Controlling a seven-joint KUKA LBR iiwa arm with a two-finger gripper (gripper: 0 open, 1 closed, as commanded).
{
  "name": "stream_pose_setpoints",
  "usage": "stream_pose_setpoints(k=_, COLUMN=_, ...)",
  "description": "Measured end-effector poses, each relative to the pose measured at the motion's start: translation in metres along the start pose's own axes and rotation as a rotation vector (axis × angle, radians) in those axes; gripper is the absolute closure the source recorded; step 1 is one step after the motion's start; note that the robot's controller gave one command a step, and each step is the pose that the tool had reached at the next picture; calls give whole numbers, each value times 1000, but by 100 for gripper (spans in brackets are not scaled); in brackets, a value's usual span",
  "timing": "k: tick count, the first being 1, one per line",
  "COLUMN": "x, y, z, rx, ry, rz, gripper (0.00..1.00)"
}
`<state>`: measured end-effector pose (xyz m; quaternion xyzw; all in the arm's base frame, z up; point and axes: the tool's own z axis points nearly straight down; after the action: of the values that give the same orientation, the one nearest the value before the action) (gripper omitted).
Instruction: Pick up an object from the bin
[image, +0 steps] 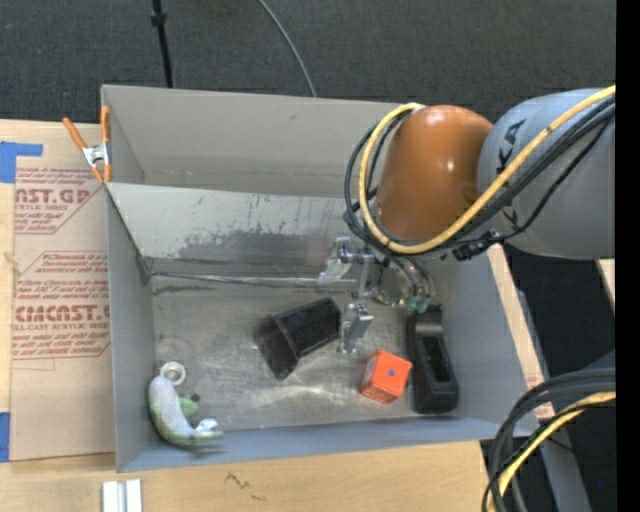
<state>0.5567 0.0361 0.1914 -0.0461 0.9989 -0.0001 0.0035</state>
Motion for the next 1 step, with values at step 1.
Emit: stream_pose_setpoints(k=1, x=-8, y=-5, z=66, rx=-1, ry=0, rz=-252, gripper=0)
